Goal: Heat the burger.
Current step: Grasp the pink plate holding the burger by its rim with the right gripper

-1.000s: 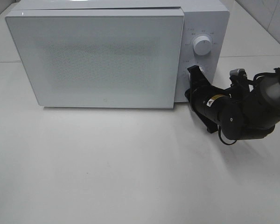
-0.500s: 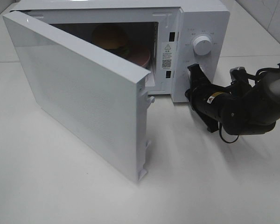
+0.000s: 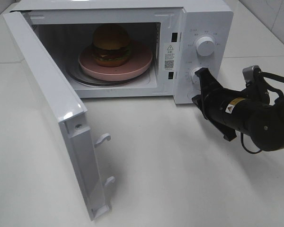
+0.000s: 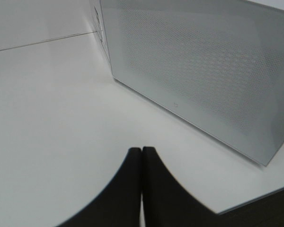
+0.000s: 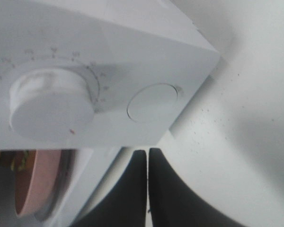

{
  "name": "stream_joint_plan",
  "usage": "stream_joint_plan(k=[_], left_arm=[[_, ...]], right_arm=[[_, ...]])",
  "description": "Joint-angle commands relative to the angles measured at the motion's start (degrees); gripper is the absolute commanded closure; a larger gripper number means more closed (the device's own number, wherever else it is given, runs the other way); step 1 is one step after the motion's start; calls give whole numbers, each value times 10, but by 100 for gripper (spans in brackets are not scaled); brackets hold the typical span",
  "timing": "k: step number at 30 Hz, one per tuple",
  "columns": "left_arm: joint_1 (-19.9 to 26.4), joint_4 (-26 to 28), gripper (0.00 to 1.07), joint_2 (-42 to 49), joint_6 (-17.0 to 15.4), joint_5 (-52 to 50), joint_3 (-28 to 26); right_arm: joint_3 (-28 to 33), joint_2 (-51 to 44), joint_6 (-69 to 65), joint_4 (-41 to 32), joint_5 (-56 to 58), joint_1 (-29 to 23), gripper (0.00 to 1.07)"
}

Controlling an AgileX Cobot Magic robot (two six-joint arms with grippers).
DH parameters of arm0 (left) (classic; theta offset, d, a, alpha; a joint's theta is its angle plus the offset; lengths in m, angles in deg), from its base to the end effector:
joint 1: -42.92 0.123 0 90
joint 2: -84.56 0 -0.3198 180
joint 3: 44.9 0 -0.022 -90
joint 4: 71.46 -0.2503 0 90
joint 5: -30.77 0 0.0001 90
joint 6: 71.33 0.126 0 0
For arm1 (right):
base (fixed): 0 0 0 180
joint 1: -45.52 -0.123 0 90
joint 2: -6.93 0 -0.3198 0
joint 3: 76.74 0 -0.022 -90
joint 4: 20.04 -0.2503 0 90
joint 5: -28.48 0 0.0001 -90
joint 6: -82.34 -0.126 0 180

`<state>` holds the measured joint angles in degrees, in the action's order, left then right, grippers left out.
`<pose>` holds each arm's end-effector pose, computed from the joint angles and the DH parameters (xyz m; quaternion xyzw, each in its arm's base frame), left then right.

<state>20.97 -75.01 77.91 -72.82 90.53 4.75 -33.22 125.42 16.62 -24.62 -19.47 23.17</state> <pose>-0.0054 0.0095 0.2619 0.1497 0.8346 -0.0772 0.5245 0.3409 0.1321 0.1213 0.3456 0.7647 0.3705 0.3981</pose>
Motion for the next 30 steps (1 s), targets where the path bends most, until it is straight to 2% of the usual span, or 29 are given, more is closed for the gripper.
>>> stream_joint_plan(k=[1, 4, 6, 9, 11, 14, 16, 19, 21, 24, 26, 27, 28, 30], left_arm=[[2, 6, 107, 11, -2, -5, 1], [2, 6, 107, 11, -2, -5, 1], [2, 6, 107, 11, -2, -5, 1], [2, 6, 107, 11, -2, -5, 1], [2, 6, 107, 11, -2, -5, 1], [2, 6, 107, 11, -2, -5, 1], [2, 6, 107, 11, -2, -5, 1], [2, 6, 107, 11, -2, -5, 1], [2, 6, 107, 11, -2, -5, 1], [2, 6, 107, 11, -2, -5, 1], [2, 6, 107, 11, -2, -5, 1], [2, 6, 107, 11, -2, -5, 1], [2, 6, 107, 11, -2, -5, 1], [2, 6, 107, 11, -2, -5, 1]], right_arm=[[15, -10, 69, 101, -33, 3, 105], [15, -10, 98, 131, -40, 3, 105], [15, -15, 241, 219, -64, 3, 105], [15, -19, 278, 237, -62, 3, 105], [15, -41, 399, 274, -28, 3, 104], [14, -60, 438, 273, 15, 3, 104], [5, -85, 455, 274, 109, 3, 103], [-1, -95, 453, 277, 151, 3, 103], [-28, -126, 444, 291, 332, 3, 102], [-37, -133, 443, 292, 382, 3, 102], [-73, -154, 449, 288, 549, 2, 102], [-73, -154, 449, 288, 549, 2, 102], [-94, -158, 472, 277, 631, 2, 102], [-103, -158, 486, 266, 670, 2, 102]])
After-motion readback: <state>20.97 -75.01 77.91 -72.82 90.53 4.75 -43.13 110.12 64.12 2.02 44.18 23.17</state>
